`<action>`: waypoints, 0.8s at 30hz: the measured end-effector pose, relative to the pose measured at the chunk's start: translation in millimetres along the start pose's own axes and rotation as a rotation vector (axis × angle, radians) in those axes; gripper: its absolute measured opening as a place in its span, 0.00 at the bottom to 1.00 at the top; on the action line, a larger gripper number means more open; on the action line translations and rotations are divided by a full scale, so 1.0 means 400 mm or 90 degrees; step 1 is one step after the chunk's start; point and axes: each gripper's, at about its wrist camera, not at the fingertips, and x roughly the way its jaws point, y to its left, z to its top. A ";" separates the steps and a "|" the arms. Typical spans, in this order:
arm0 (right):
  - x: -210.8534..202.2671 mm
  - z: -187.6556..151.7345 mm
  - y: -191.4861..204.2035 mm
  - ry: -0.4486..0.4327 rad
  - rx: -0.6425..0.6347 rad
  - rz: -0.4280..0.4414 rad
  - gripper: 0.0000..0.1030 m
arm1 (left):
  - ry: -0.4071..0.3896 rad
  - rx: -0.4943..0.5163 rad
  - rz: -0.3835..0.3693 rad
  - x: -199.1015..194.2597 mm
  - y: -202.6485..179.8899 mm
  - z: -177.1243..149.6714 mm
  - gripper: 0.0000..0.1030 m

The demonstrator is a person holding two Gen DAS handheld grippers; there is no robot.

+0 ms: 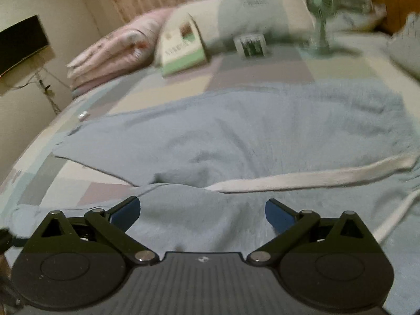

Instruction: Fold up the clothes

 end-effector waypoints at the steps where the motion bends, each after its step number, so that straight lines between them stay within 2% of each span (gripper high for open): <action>1: 0.023 0.004 -0.016 0.011 0.014 -0.004 1.00 | 0.003 -0.002 -0.002 0.001 0.001 -0.001 0.91; 3: 0.052 0.005 -0.035 0.015 0.029 -0.010 1.00 | 0.004 -0.005 -0.001 0.004 0.004 0.000 0.91; 9: 0.074 0.037 -0.042 -0.026 0.031 -0.004 1.00 | 0.003 -0.012 -0.004 0.018 0.013 0.007 0.91; 15: 0.088 0.095 -0.057 -0.071 0.074 0.062 1.00 | 0.010 -0.011 -0.002 0.031 0.015 0.006 0.91; 19: 0.096 0.166 -0.024 -0.073 0.051 0.082 1.00 | 0.010 -0.012 0.005 0.031 0.020 0.007 0.91; 24: 0.102 0.283 0.037 -0.066 -0.018 0.046 1.00 | 0.003 -0.020 0.004 0.026 0.029 0.005 0.91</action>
